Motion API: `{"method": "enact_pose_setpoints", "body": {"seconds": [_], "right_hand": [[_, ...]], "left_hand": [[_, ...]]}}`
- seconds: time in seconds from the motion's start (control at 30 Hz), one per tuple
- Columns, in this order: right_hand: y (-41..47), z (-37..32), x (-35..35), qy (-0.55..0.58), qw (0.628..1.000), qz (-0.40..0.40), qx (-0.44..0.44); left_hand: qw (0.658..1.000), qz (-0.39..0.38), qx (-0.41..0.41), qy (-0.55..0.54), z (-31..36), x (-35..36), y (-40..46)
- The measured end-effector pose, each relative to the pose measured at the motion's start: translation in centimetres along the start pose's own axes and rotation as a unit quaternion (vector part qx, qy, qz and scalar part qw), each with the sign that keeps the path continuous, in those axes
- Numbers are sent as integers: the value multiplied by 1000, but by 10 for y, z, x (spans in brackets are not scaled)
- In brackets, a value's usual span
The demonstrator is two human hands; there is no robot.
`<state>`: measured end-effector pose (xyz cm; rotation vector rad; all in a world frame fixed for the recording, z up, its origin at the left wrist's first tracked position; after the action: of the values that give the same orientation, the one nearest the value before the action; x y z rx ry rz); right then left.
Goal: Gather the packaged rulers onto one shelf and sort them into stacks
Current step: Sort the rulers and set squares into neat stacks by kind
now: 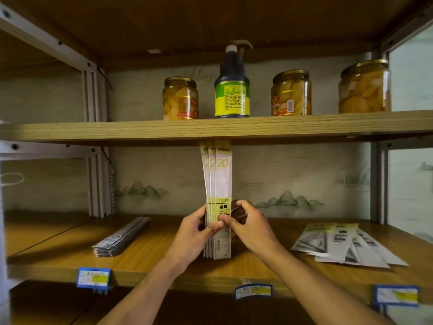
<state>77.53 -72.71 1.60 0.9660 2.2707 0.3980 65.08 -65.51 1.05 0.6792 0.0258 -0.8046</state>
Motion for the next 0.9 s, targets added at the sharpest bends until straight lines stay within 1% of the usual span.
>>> {"method": "enact_pose_setpoints", "body": {"seconds": [0.1, 0.27, 0.4, 0.47, 0.57, 0.67, 0.8, 0.9], "right_hand": [[-2, 1, -2, -7, 1000, -5, 2], [-6, 2, -10, 29, 999, -14, 15], [-9, -6, -22, -25, 1000, 16, -8], [-12, -6, -23, -35, 999, 19, 1], [-16, 0, -11, -40, 999, -14, 9], [-19, -1, -3, -27, 1000, -12, 10], [-19, -7, -1, -20, 1000, -3, 6], [-22, -4, 1, -17, 1000, -9, 15]], "left_hand": [[1000, -6, 8, 30, 2, 5, 1], [996, -11, 31, 88, 11, 17, 8], [993, -23, 38, 112, 17, 26, 12], [992, -60, 29, 105, 15, 31, 11], [987, -111, 10, 113, 9, 38, 6], [985, -138, -7, 101, 8, 44, 4], [987, -125, -18, 99, 5, 38, 3], [984, -118, -15, 132, 1, 37, -4]]}}
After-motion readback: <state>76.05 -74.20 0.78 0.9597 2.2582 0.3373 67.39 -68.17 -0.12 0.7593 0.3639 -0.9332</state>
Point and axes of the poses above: each hand's wrist, its own y-axis towards the middle knuckle, its own x-axis out of the palm, z = x × y, the point moved 6 cm from there along y, towards the middle knuckle, and after that the axes turned 2 degrees about x, right-handed, at the moved point
